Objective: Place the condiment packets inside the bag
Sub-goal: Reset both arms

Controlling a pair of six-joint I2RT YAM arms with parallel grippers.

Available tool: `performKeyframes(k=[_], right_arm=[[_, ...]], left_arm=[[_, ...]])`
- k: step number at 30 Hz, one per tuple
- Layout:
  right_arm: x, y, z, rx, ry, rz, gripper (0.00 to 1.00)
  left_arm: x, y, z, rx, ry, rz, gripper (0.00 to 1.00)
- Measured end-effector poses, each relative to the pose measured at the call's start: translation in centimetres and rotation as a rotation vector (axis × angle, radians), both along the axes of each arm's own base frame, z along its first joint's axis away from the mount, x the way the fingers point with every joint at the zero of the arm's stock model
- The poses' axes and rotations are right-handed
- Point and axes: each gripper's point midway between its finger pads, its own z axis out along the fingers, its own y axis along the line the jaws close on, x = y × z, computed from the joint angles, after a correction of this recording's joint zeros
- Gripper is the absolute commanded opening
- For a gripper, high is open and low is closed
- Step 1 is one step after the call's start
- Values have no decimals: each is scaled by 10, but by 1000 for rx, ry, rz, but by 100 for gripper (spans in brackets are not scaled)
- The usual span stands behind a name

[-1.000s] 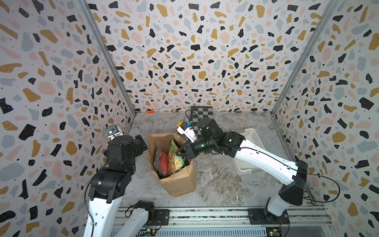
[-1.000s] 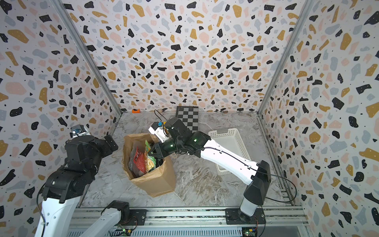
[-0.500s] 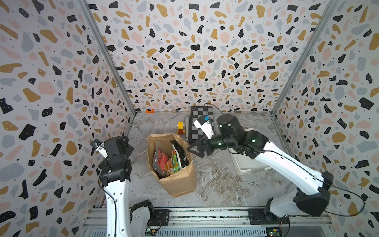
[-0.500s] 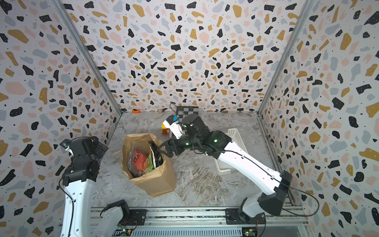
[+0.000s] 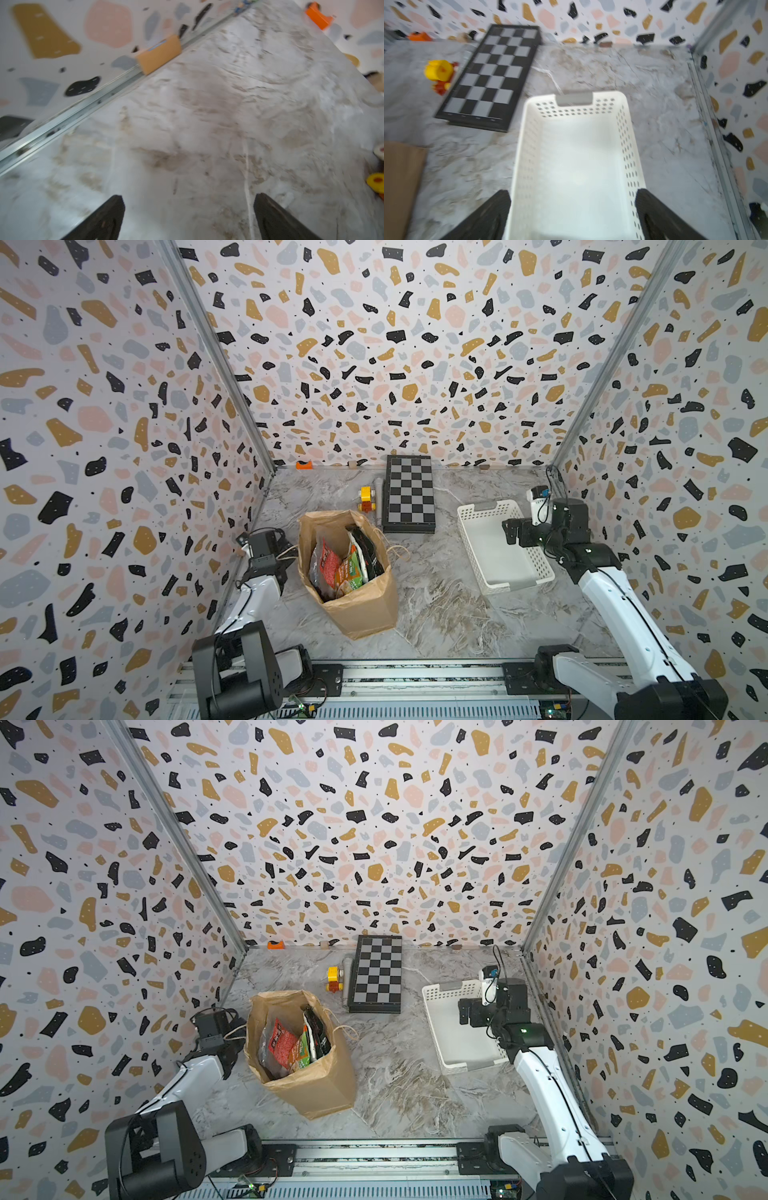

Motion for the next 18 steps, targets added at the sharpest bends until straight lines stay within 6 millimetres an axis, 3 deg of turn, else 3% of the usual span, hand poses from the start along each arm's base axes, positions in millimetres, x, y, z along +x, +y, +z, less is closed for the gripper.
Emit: performKeyframes(k=[2, 4, 8, 11, 14, 18], right_arm=[[-2, -9, -33, -21, 13, -16, 99], [-1, -13, -54, -49, 14, -18, 99], [20, -19, -58, -84, -56, -36, 100], [30, -19, -62, -82, -109, -38, 100], [26, -20, -79, -86, -138, -44, 100], [21, -21, -104, -93, -135, -42, 100]], left_arm=[[18, -25, 3, 39, -23, -133, 100], [30, -42, 5, 63, -47, -230, 100], [43, -53, 13, 95, -117, -329, 100], [40, -60, 7, 104, -170, -374, 100], [28, -68, -3, 127, -183, -424, 100], [20, -72, 9, 214, -287, -457, 100]])
